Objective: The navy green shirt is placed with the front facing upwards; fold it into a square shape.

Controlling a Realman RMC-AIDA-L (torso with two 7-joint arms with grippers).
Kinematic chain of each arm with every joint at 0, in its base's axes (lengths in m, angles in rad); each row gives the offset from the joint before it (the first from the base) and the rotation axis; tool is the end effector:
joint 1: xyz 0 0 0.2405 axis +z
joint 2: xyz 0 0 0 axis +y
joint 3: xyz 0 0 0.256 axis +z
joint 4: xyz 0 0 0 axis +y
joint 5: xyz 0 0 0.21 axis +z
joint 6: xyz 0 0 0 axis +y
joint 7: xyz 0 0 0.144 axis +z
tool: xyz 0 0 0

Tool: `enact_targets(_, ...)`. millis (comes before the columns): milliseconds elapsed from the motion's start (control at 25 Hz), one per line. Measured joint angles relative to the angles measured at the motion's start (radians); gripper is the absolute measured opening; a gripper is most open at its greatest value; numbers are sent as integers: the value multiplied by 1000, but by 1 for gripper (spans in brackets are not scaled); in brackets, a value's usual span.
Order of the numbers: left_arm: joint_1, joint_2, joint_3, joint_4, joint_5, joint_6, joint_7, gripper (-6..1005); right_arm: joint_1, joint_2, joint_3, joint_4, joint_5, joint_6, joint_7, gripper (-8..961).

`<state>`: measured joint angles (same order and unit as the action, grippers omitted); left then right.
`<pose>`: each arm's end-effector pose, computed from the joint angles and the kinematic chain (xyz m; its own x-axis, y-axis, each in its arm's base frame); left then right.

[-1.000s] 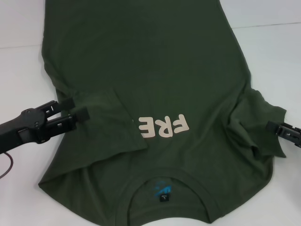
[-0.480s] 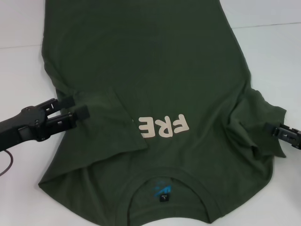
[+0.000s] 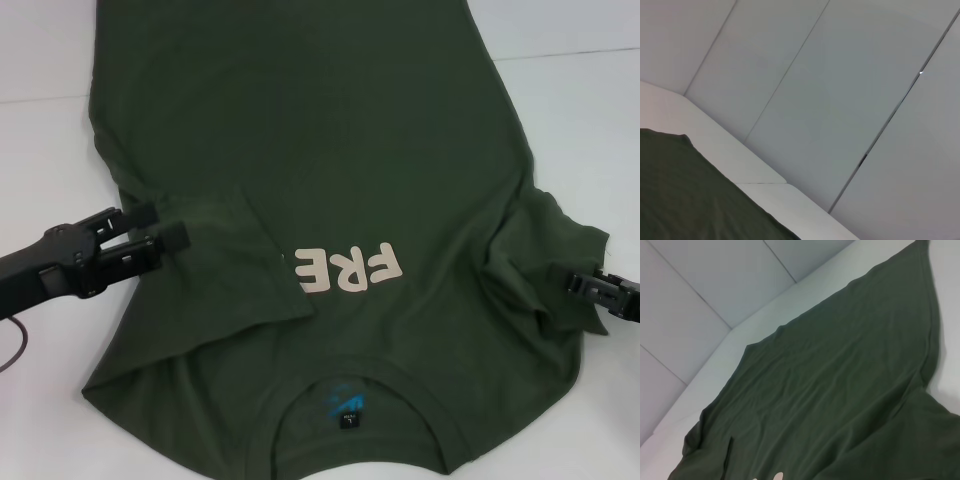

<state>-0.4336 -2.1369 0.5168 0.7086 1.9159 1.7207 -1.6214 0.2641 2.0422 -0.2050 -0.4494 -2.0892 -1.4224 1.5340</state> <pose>-0.2671 0.2989 0.0169 0.4866 0.5104 0.7090 0.6710 -0.7381 0.0708 0.3969 0.2406 0.0255 0.2367 -0.6040 -0.7610 -0.9614 -0.2588 -0.0936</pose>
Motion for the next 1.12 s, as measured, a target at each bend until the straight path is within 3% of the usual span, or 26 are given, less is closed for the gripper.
enact_targets(600,-2,0,2,-3,1,-12,0,886,-5,-21,-33,0,0,-46,26,894)
enact_targets(1120,-4,1,0,-2,2,-14,-5,886,17,-14,-35,0,3,4,49,822)
